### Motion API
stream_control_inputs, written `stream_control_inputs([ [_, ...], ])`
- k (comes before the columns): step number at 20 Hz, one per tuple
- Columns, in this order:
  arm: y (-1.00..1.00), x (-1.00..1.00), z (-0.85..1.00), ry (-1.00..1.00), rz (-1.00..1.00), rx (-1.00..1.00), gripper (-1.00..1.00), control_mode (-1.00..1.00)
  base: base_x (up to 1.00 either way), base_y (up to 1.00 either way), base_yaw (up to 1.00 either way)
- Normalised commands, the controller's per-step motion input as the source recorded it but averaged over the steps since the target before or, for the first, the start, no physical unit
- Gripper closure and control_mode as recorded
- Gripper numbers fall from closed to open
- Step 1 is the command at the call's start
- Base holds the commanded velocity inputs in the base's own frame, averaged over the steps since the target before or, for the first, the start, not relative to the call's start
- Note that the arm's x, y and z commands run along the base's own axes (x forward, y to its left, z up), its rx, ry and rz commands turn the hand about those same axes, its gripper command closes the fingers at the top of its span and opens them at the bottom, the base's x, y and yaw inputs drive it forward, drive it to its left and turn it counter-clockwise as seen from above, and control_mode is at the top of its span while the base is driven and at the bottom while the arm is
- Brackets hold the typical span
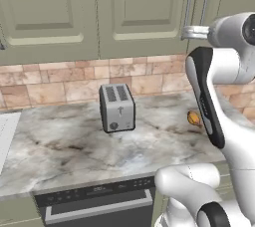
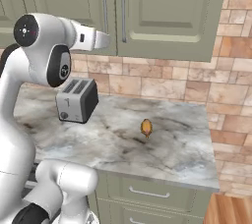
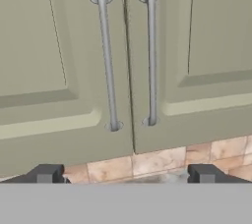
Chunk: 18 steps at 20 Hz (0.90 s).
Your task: Retrieve the tupperware from the cabinet, then place the raw meat into the tupperware to avoid contamination.
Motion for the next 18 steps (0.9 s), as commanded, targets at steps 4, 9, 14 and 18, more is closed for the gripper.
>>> stream_control_inputs([
  [4,0.10,0.01,0.03,0.09,0.00,-0.02,-1.00,-1.00,0.00,0.00,0.00],
  [9,0.00,0.27,0.00,0.17,0.00,-0.02,-1.00,-1.00,0.00,0.00,0.00],
  [14,0.00,0.37,-0.01,0.11,0.02,0.00,-1.00,-1.00,0.00,0.00,0.00],
  [18,0.00,0.41,-0.04,0.00,0.08,0.00,-1.00,-1.00,0.00,0.00,0.00],
])
